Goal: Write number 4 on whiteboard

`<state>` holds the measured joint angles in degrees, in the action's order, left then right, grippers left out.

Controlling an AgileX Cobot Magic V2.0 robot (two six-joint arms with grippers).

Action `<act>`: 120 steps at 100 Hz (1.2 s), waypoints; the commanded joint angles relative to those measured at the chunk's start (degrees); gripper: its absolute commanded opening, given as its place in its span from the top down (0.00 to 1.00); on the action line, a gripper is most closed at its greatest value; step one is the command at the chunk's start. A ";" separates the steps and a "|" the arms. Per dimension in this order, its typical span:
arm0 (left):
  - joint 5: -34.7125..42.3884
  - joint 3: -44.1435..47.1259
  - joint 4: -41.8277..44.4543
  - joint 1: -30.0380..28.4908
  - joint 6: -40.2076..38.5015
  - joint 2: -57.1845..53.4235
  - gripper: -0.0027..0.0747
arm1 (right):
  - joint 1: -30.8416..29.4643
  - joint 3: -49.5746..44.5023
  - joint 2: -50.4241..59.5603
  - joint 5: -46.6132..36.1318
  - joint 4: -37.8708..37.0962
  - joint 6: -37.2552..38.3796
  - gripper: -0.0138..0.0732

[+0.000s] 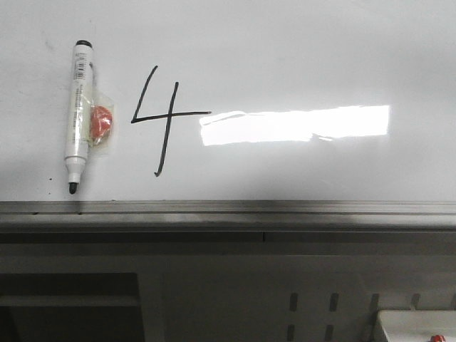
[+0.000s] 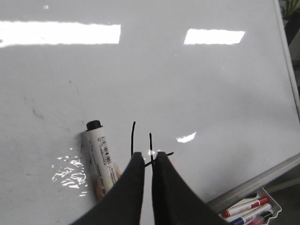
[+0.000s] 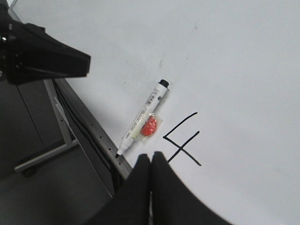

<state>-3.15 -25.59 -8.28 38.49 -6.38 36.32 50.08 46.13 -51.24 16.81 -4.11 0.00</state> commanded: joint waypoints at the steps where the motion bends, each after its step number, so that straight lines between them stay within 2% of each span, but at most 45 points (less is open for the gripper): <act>1: 3.57 1.04 3.59 0.00 0.15 -5.07 0.99 | -0.28 -3.90 5.69 -8.70 -1.00 -0.73 0.91; 14: 3.57 6.32 5.86 0.00 0.15 -12.98 0.99 | -0.28 -12.96 14.66 -12.48 -1.00 -0.73 0.91; 29: 3.57 12.14 6.14 0.00 0.15 -20.59 0.99 | -0.28 -21.92 24.46 -12.00 -1.00 -0.73 0.92; 43: 3.57 15.05 6.26 0.00 0.15 -23.81 0.99 | -0.28 -26.49 30.32 -11.55 -1.00 -0.73 0.92; 120: 3.79 16.20 6.16 0.00 0.15 -24.09 0.99 | -0.28 -27.35 32.83 -11.58 -1.00 -0.73 0.92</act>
<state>-3.81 -8.35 -2.14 38.49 -6.14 11.85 50.08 17.44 -18.10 9.72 -4.33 0.00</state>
